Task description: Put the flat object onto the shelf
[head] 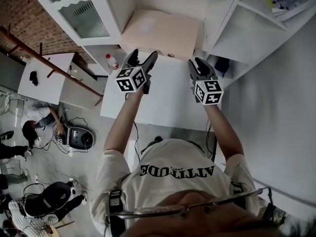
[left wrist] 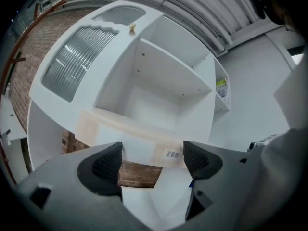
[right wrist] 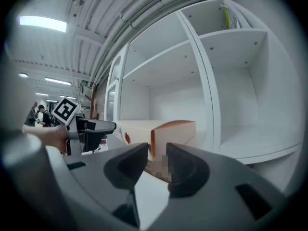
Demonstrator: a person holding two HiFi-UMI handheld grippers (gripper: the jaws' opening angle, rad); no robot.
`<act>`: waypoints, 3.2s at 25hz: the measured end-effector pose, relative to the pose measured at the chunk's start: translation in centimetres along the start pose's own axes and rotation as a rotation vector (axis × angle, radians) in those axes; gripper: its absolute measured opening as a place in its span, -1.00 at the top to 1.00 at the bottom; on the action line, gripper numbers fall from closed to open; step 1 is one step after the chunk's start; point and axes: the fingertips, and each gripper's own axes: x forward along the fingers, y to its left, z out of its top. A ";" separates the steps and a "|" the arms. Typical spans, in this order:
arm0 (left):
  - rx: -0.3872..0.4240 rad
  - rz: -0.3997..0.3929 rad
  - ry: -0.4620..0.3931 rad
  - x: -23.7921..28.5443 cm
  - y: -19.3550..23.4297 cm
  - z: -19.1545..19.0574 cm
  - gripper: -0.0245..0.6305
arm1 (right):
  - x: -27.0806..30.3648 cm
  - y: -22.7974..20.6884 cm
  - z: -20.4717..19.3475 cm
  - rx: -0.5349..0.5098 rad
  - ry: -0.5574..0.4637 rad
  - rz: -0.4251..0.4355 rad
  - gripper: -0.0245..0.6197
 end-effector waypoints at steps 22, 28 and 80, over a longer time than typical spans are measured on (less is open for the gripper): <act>0.017 0.001 0.059 5.3 0.7 0.9 -0.24 | 5.3 -4.9 0.9 0.032 0.050 -0.107 0.60; 0.009 -0.004 0.063 5.9 0.8 1.0 -0.24 | 6.0 -5.5 1.0 0.031 0.057 -0.115 0.60; 0.128 0.012 -0.013 -16.6 2.6 -4.8 0.53 | -16.1 -4.7 -3.6 0.049 -0.099 -0.089 0.82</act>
